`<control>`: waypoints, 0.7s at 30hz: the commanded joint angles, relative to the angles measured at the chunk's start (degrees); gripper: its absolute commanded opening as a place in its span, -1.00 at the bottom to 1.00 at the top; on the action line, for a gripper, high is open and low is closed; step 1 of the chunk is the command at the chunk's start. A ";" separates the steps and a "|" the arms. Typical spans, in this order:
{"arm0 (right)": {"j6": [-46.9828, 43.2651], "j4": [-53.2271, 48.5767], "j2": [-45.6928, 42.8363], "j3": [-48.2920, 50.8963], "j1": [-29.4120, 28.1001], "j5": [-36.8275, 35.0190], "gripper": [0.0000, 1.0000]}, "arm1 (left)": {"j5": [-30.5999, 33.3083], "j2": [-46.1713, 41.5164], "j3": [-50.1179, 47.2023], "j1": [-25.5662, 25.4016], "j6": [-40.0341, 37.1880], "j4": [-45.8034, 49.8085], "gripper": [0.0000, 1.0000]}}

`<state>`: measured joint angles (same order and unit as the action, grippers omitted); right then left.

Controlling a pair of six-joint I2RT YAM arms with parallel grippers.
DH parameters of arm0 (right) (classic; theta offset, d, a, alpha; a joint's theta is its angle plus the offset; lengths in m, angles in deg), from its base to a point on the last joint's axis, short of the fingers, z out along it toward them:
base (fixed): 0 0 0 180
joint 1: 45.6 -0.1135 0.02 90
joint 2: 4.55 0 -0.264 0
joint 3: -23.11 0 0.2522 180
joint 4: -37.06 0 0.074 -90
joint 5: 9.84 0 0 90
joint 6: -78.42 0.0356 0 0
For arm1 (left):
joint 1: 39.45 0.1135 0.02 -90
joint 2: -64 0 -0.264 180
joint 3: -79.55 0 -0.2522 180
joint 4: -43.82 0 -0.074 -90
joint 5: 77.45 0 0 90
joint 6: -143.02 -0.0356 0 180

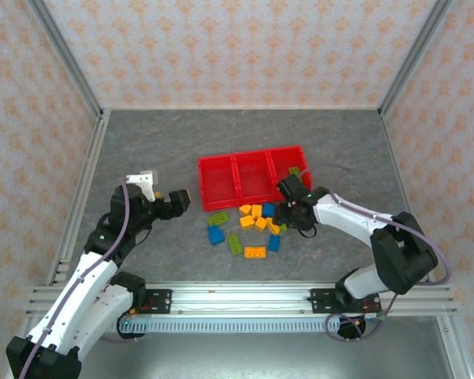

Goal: Sort the legos into containers by color
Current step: Move the lego to the center of the table.

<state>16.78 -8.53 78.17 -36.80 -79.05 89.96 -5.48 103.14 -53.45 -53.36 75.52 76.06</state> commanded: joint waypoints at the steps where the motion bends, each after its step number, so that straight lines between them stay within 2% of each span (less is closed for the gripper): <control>1: -0.61 -1.10 0.83 0.45 -0.39 -3.69 0.24 | -0.70 0.06 -0.46 -0.55 0.17 -1.74 0.99; 14: -1.44 -4.00 1.03 0.96 0.99 -10.02 -0.13 | -0.73 -2.30 -0.54 -0.50 -0.21 -2.00 0.99; 21: -0.85 -1.33 -0.85 2.92 1.99 -7.08 -0.18 | -1.32 -1.93 -0.89 -0.53 0.00 -2.39 0.99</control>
<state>15.45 -10.02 78.74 -35.16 -77.26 83.01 -5.63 101.48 -53.54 -53.36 75.52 75.91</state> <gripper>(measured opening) 0.413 0.994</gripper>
